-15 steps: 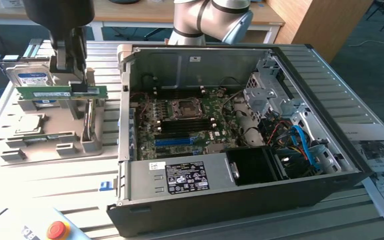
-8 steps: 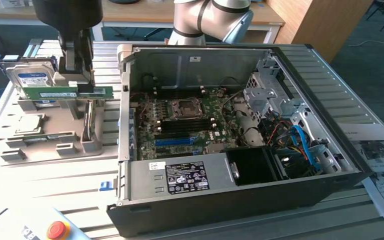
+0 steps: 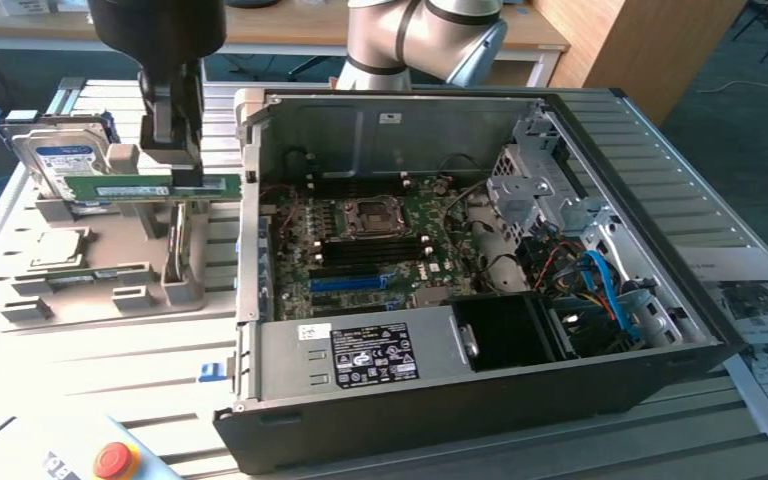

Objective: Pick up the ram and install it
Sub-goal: 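Pick up the ram and move it above insertion slot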

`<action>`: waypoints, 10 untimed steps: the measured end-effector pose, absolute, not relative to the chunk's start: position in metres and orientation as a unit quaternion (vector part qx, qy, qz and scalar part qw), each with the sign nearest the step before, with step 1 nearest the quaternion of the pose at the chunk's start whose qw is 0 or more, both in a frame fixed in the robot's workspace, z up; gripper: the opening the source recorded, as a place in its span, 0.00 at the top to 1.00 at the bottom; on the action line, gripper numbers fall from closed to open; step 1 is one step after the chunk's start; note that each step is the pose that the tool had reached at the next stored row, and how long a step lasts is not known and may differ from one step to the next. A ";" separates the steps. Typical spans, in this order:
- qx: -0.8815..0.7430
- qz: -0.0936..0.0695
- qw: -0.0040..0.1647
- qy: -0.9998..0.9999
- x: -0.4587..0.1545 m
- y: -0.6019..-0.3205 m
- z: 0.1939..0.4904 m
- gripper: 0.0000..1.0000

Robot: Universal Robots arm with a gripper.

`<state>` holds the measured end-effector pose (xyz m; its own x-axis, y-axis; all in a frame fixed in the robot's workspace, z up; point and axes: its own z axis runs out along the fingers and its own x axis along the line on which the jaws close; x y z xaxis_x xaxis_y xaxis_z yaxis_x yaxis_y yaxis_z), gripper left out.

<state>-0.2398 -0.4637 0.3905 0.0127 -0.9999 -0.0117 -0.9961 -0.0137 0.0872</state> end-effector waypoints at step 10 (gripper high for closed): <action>0.721 -0.034 0.027 -0.692 -0.235 -0.464 0.391 0.88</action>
<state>-0.2348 -0.4637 0.3905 0.0409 -0.9991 -0.0116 -0.9953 -0.0418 0.0872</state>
